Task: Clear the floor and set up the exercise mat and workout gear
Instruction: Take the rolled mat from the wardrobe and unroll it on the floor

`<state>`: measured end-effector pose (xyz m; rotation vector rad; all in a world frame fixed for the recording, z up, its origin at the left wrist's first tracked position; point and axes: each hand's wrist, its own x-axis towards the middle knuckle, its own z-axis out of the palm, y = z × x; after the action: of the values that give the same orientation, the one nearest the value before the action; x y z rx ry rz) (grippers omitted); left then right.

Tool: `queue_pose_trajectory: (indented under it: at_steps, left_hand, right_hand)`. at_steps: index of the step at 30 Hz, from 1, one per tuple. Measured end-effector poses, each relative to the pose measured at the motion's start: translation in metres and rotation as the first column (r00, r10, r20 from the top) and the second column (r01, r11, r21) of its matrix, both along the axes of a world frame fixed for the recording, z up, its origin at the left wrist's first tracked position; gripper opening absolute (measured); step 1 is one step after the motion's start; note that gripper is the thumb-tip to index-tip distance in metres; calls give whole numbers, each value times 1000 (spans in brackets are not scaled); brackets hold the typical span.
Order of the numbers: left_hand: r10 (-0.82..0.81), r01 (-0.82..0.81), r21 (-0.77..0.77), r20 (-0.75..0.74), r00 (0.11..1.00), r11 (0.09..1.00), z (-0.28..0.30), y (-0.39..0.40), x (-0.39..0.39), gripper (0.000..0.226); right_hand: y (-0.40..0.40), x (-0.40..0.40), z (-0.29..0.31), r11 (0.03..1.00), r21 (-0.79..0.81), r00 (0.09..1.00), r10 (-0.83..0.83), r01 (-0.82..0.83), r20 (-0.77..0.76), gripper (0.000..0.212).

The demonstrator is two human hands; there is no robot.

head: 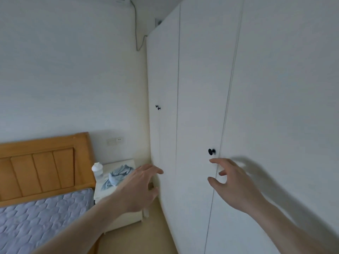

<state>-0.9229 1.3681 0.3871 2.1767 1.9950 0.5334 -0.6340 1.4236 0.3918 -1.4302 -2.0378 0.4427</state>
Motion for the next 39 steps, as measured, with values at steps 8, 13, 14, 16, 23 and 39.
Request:
queue_pose_trajectory:
  at_steps: [8,13,14,16,23,39]
  left_hand:
    - [-156,156,12,11,988,988,6,103,2,48]
    - [-319,319,33,9,948,947,-5,165,-7,46]
    - [-344,343,34,7,939,939,-8,173,-11,46]
    - [-408,407,43,-1,913,912,-13,195,-21,45]
    - [-609,609,6,9,793,793,-22,254,-53,43]
    - [-773,771,46,39,633,635,-19,263,-8,50]
  right_hand:
    - [46,-1,11,986,29,981,-168,166,92,44]
    - [58,-20,4,956,72,952,-290,283,102,43]
    - [60,-24,3,946,79,943,-321,314,89,42]
    - [65,-33,-1,918,79,919,-392,388,44,39]
    - [67,-71,-20,768,80,768,-640,636,38,24]
    - [28,-123,-19,689,144,696,-718,710,-1,8]
